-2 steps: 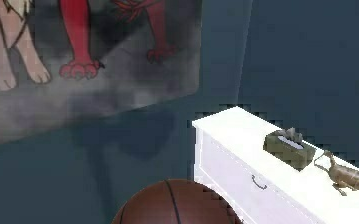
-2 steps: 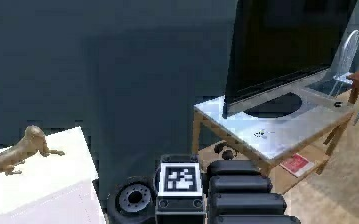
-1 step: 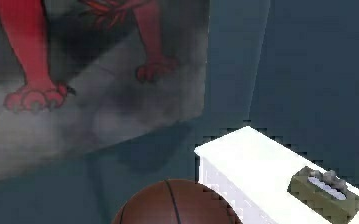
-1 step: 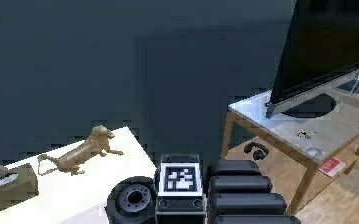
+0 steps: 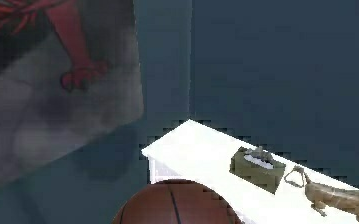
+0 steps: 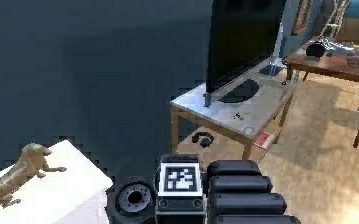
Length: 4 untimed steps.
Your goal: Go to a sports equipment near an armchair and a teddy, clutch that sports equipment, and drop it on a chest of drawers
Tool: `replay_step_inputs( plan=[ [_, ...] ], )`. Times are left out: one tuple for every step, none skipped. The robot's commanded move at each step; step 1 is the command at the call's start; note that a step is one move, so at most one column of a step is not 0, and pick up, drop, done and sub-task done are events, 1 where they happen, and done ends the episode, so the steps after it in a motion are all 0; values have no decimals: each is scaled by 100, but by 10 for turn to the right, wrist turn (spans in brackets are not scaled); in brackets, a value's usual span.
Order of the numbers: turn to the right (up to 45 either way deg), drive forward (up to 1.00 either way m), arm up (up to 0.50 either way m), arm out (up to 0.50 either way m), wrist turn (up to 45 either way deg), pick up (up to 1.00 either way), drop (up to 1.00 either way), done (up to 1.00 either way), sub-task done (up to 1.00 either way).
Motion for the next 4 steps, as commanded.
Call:
replay_step_inputs(
  plan=[
    [-180, 0, 0, 0, 0, 0, 0, 0, 0],
    [150, 0, 0, 0, 0, 0, 0, 0, 0],
    [-60, 0, 0, 0, 0, 0, 0, 0, 0],
    [450, 0, 0, 0, 0, 0, 0, 0, 0]
  ],
)
